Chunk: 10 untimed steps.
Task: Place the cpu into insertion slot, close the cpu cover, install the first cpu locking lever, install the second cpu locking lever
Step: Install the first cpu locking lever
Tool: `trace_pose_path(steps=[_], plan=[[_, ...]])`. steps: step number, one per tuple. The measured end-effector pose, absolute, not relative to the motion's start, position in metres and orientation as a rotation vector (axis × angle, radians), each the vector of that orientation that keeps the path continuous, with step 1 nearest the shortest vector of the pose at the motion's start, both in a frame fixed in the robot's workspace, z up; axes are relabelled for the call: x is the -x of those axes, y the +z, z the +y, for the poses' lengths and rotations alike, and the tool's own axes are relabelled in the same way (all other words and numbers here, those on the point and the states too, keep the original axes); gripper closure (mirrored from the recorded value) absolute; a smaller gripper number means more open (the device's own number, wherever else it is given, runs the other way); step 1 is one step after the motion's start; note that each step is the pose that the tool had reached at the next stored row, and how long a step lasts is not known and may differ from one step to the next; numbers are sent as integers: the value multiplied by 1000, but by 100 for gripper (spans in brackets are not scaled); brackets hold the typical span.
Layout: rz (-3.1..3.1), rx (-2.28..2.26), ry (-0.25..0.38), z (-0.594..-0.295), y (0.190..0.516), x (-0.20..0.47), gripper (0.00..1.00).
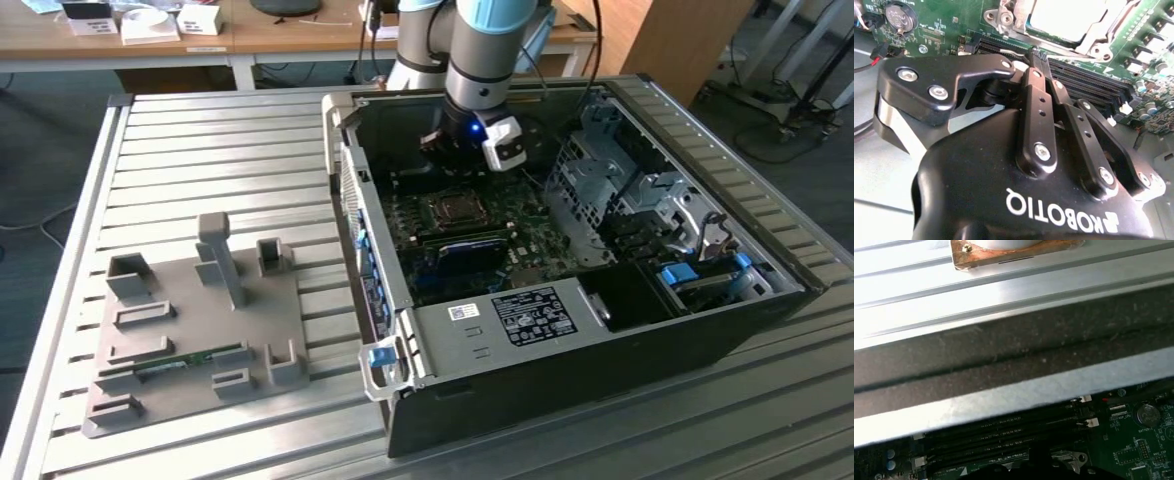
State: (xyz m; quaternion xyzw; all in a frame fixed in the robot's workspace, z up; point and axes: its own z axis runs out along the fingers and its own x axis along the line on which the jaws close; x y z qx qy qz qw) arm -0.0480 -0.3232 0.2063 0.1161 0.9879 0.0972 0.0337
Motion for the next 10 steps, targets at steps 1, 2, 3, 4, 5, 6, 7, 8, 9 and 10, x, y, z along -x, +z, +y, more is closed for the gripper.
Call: trace_pose_path(steps=[1, 2, 3, 4, 5, 6, 7, 8, 9, 10], plan=[[3038, -360, 299, -323, 206, 48, 89], [3038, -361, 300, -322, 206, 49, 89], [3038, -362, 300, -322, 206, 49, 89], [3038, -362, 300, -321, 206, 49, 89], [3038, -363, 300, -321, 206, 50, 89], [3038, -363, 300, -321, 206, 50, 89], [3038, -363, 300, -321, 206, 50, 89], [3038, -363, 300, -321, 206, 50, 89], [3037, -363, 300, -321, 206, 50, 89], [3037, -364, 300, -320, 206, 50, 89]])
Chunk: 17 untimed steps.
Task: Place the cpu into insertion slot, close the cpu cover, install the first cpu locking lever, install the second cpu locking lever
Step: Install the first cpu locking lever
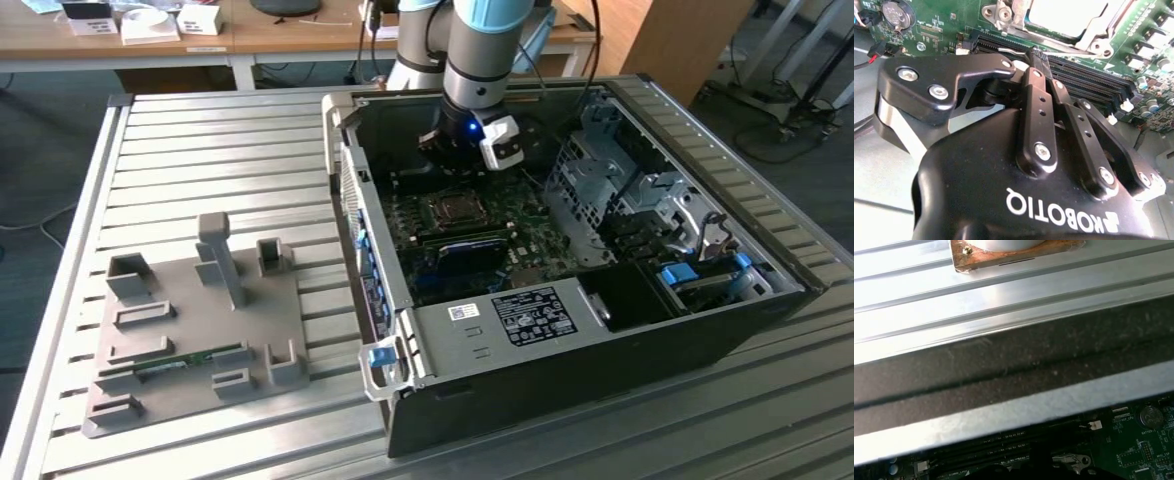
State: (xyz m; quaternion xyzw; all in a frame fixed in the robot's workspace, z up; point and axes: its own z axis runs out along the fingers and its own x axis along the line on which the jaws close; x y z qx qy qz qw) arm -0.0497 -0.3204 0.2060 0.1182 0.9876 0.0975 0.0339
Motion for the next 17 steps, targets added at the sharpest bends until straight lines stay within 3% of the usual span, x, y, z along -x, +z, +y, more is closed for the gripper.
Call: trace_pose_path(steps=[17], plan=[[3038, -364, 285, -318, 203, 49, 89]])
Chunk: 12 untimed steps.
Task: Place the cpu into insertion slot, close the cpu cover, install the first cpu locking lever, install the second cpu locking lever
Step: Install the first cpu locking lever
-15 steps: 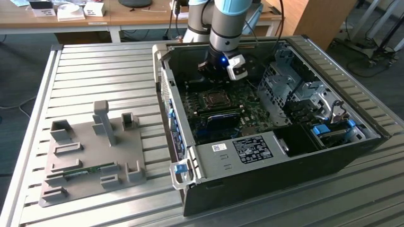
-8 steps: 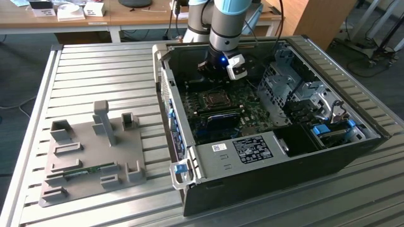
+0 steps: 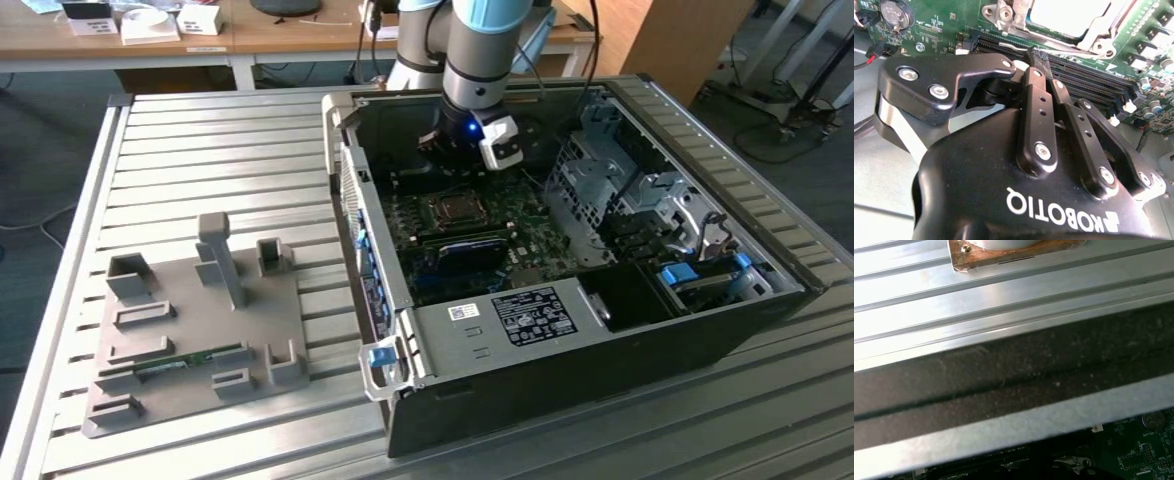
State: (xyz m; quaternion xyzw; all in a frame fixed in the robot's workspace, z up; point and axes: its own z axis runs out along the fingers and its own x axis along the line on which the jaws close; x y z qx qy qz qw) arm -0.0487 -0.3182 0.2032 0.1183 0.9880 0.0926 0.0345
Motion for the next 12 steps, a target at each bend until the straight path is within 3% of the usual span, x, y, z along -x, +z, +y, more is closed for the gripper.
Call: trace_pose_path(steps=[12], plan=[[3038, -363, 274, -319, 194, 48, 89]])
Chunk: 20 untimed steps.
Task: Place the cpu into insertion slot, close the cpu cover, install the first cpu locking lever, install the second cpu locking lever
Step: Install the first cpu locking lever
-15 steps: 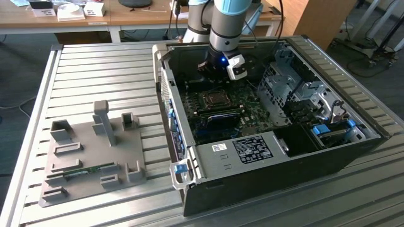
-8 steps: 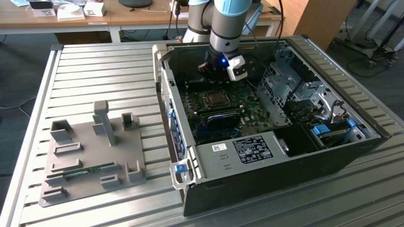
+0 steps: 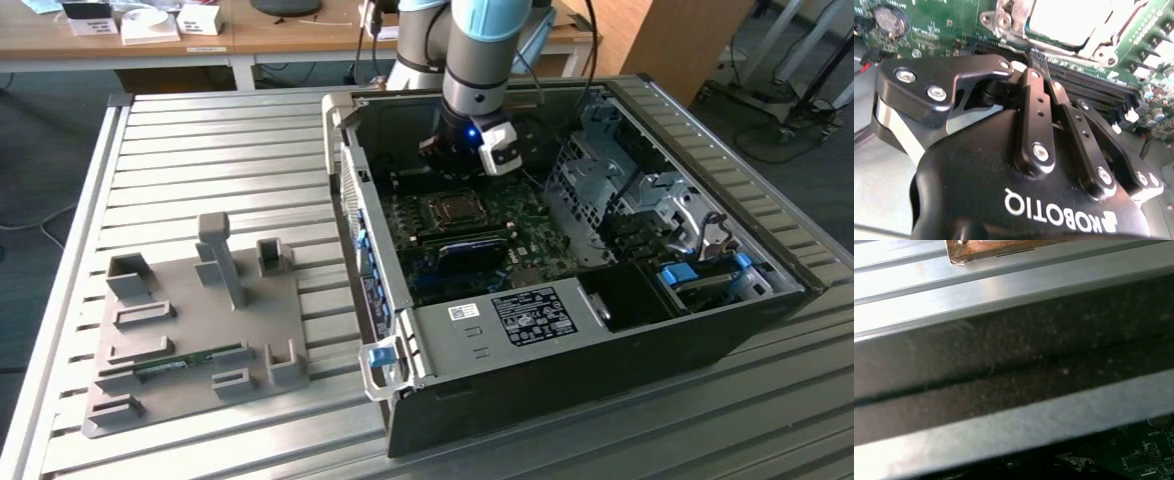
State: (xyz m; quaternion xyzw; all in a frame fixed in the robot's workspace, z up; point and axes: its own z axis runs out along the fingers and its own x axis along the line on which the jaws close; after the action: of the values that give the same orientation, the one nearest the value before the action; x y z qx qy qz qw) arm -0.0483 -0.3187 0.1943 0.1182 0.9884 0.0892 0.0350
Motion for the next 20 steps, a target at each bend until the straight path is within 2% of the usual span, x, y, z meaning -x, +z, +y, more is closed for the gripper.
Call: trace_pose_path(steps=[13, 20], plan=[[3038, -363, 268, -319, 202, 48, 89], [3038, -362, 244, -320, 202, 48, 89]])
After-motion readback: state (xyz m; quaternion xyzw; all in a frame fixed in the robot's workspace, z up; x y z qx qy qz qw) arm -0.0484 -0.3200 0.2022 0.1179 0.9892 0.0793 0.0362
